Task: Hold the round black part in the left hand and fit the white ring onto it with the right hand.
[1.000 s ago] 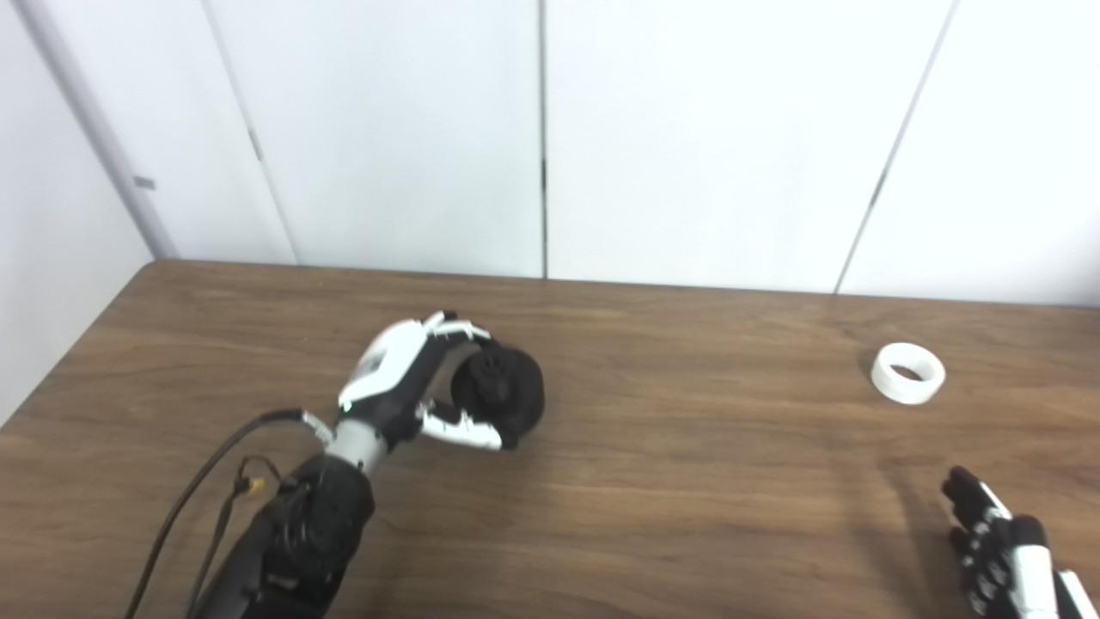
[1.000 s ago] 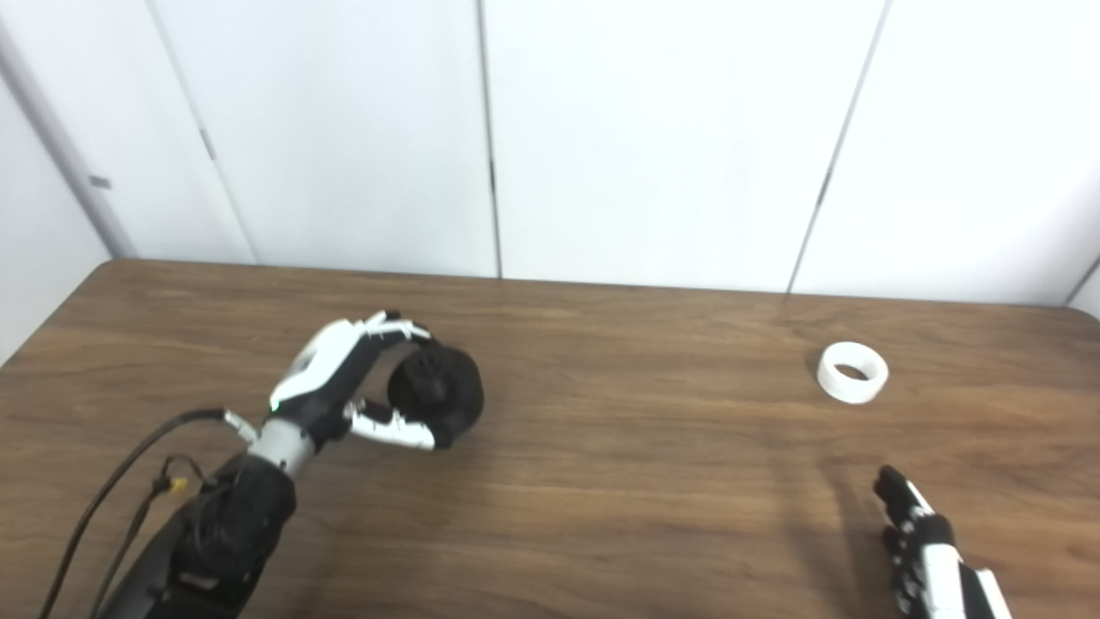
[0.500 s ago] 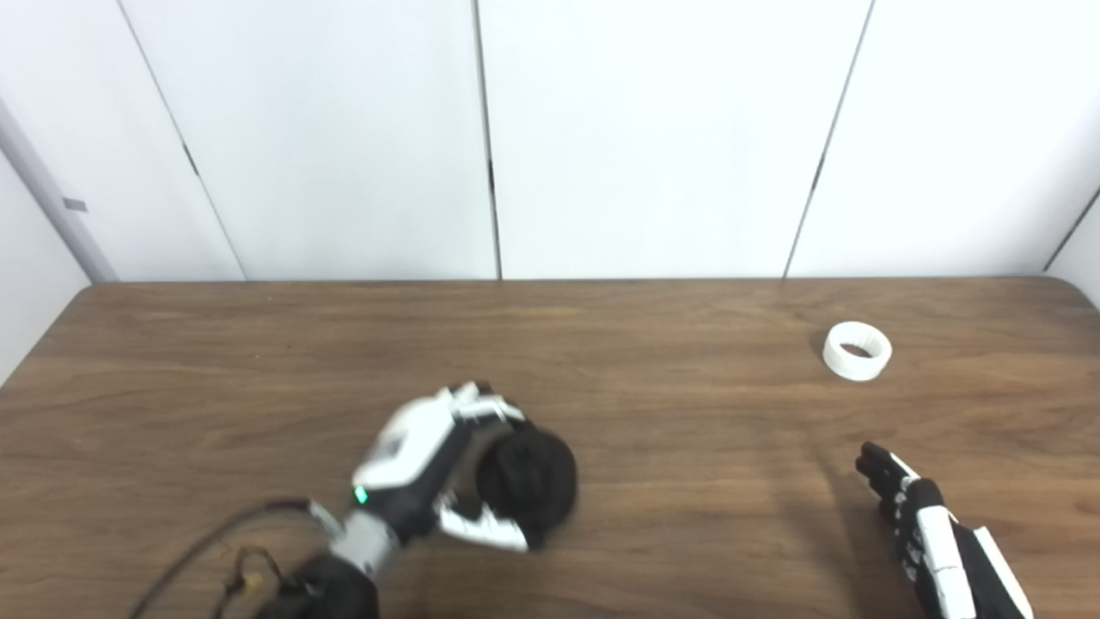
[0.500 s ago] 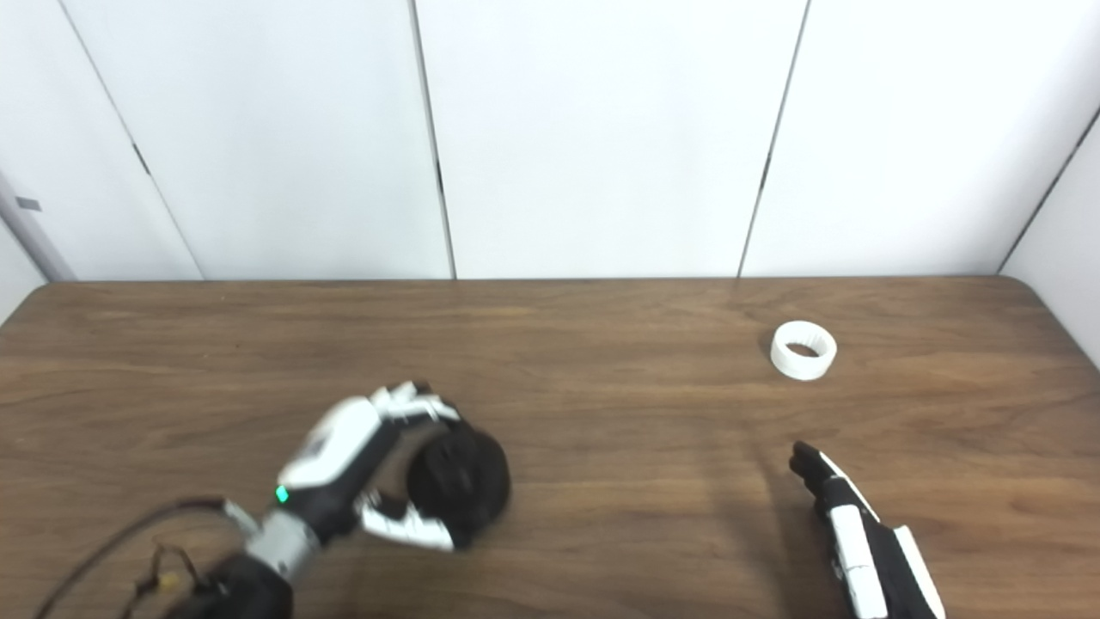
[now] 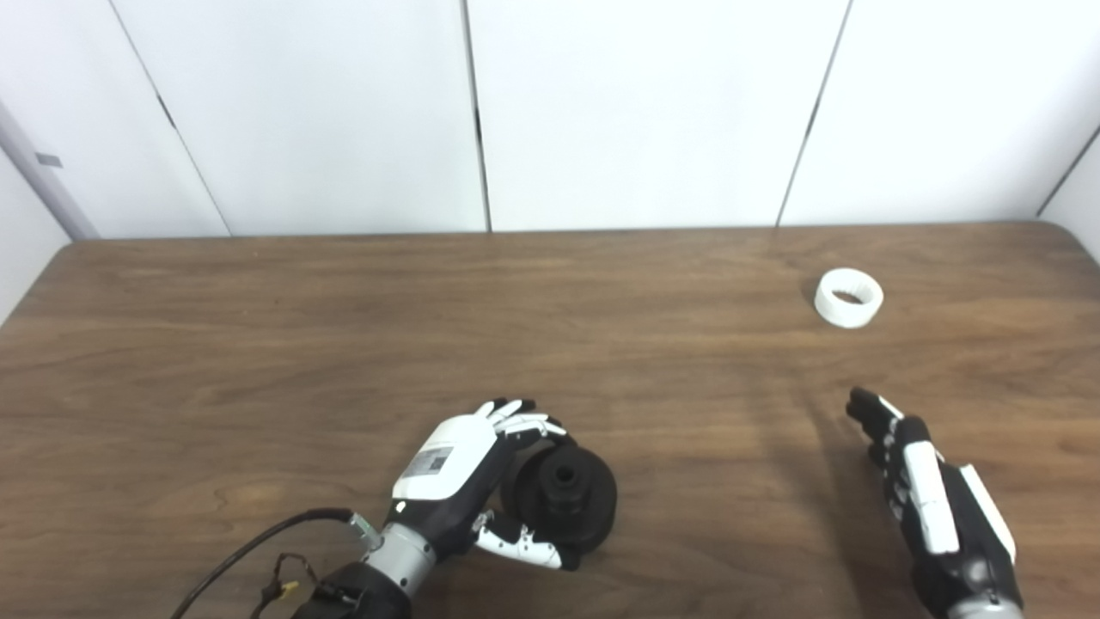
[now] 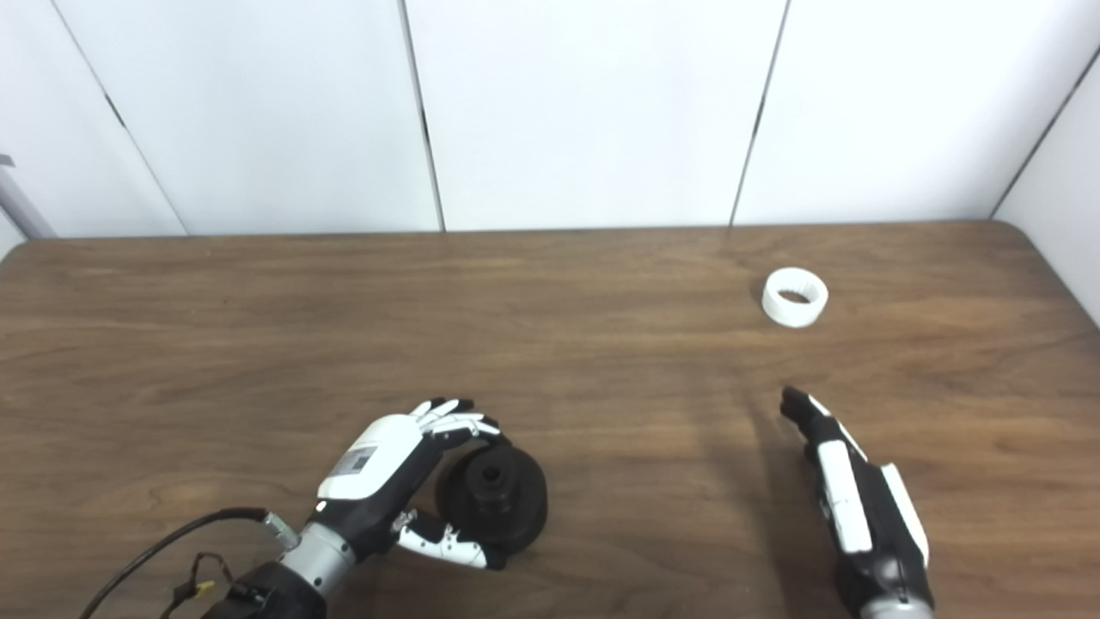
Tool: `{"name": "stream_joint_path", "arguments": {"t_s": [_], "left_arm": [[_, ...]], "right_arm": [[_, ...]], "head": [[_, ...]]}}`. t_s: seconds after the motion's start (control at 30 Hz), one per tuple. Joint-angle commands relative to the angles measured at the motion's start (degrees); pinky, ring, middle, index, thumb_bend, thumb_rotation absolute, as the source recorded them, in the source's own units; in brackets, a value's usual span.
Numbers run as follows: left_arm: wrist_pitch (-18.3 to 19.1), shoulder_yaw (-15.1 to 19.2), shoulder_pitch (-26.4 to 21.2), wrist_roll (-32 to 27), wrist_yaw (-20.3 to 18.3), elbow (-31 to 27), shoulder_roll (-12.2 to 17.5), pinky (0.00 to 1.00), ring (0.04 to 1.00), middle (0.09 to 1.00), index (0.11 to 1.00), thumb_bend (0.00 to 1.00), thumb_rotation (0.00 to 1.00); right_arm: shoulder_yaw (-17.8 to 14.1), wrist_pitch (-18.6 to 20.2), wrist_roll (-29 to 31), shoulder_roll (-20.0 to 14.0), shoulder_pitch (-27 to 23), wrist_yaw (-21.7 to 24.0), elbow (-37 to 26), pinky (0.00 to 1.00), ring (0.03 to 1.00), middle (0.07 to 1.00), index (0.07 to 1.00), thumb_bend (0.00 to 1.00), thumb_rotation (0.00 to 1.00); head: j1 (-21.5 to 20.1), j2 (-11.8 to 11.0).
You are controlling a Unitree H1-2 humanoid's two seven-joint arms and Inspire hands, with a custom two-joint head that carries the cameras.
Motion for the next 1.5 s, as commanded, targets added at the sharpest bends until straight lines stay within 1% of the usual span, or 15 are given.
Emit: {"name": "stream_joint_path", "arguments": {"t_s": [0.0,0.17,0.43,0.6,0.7,0.8,0.9,1.03,1.1,1.17,1.27,1.33,1.37,1.43,1.47], "left_arm": [[-0.5,-0.2,0.0,1.2,-0.7,-1.4,0.0,1.0,0.955,0.842,0.484,0.52,0.06],[-1.6,0.1,0.4,1.3,-0.5,-0.8,0.1,1.0,0.948,0.835,0.484,0.52,0.05],[-2.2,0.4,0.6,2.3,-0.4,0.2,0.4,1.0,0.941,0.832,0.483,0.52,0.06],[-2.9,0.7,0.6,2.7,-0.3,0.8,0.4,1.0,0.939,0.829,0.484,0.52,0.06],[-3.2,0.9,0.5,2.8,-0.1,1.3,0.4,1.0,0.936,0.826,0.483,0.52,0.06],[-3.5,1.1,0.4,2.7,0.0,1.7,0.5,1.0,0.935,0.827,0.483,0.52,0.06],[-3.6,1.5,0.5,2.0,-0.1,2.0,0.4,1.0,0.939,0.832,0.483,0.52,0.05],[-3.6,2.2,0.6,1.6,-0.7,2.0,0.4,1.0,0.949,0.841,0.484,0.52,0.05],[-3.6,2.3,0.7,1.7,-1.1,1.7,0.5,1.0,0.954,0.845,0.484,0.52,0.05],[-4.0,2.4,1.0,1.9,-1.0,1.6,0.7,1.0,0.951,0.842,0.484,0.52,0.05],[-4.5,2.5,1.4,1.9,-0.9,1.5,0.7,1.0,0.94,0.839,0.484,0.52,0.06],[-4.8,2.6,1.5,1.7,-0.9,1.5,0.6,1.0,0.932,0.834,0.484,0.52,0.06],[-4.9,2.7,1.6,1.5,-0.9,1.5,0.6,1.0,0.932,0.834,0.484,0.52,0.06],[-5.0,2.8,1.7,1.3,-0.9,1.5,0.5,1.0,0.931,0.833,0.484,0.52,0.06],[-5.2,3.0,1.8,1.1,-0.8,1.5,0.5,1.0,0.931,0.832,0.484,0.52,0.06]], "right_arm": [[-0.1,-0.4,0.5,1.1,-1.6,-0.1,-2.4,1.0,0.977,0.904,0.876,0.62,1.0],[0.0,-0.3,1.4,0.7,-1.8,0.4,-2.7,1.0,0.995,0.918,0.885,0.61,1.0],[-0.1,2.0,1.6,1.0,-2.3,-0.2,-3.5,1.0,0.988,0.918,0.895,0.64,1.0],[-0.1,1.3,2.4,1.0,-2.5,0.0,-3.4,1.0,0.992,0.923,0.888,0.63,1.0],[-0.4,1.5,2.5,1.3,-2.8,-0.5,-3.8,0.98,0.987,0.919,0.891,0.66,1.0],[-1.1,2.1,3.6,1.7,-4.0,-1.1,-5.2,0.91,0.97,0.918,0.891,0.66,1.0],[-0.8,3.6,2.8,0.5,-5.2,-1.2,-6.8,0.91,0.97,0.928,0.896,0.66,1.0],[-0.7,5.8,1.3,-2.0,-8.1,-1.3,-8.4,0.93,0.964,0.928,0.905,0.62,1.0],[-1.1,6.1,0.4,-3.4,-9.9,-1.3,-8.5,0.92,0.957,0.927,0.907,0.6,1.0],[-1.4,6.1,-0.2,-4.7,-11.2,-1.2,-8.3,0.91,0.958,0.931,0.904,0.61,0.96],[-1.6,6.1,-1.0,-7.3,-14.2,-1.3,-7.8,0.96,0.975,0.951,0.912,0.6,0.83],[-1.9,6.1,-0.9,-8.8,-16.3,-1.4,-7.1,1.0,0.982,0.964,0.92,0.59,0.7],[-2.0,6.1,-0.8,-9.5,-17.3,-1.5,-6.5,1.0,0.982,0.965,0.92,0.59,0.69],[-2.1,6.1,-1.7,-10.8,-19.2,-1.3,-5.1,1.0,0.993,0.975,0.918,0.59,0.62],[-2.0,6.1,-5.1,-11.8,-20.5,0.1,-3.9,1.0,0.996,0.978,0.916,0.6,0.59]], "head": [[-0.1,0.3],[-0.5,0.9],[-2.2,1.6],[-4.0,1.6],[-4.7,1.4],[-5.1,1.3],[-7.4,0.4],[-9.5,-0.3],[-11.4,-1.6],[-12.2,-2.3],[-12.9,-2.9],[-13.3,-3.1],[-13.6,-3.2],[-14.1,-3.5],[-14.5,-3.7]]}}
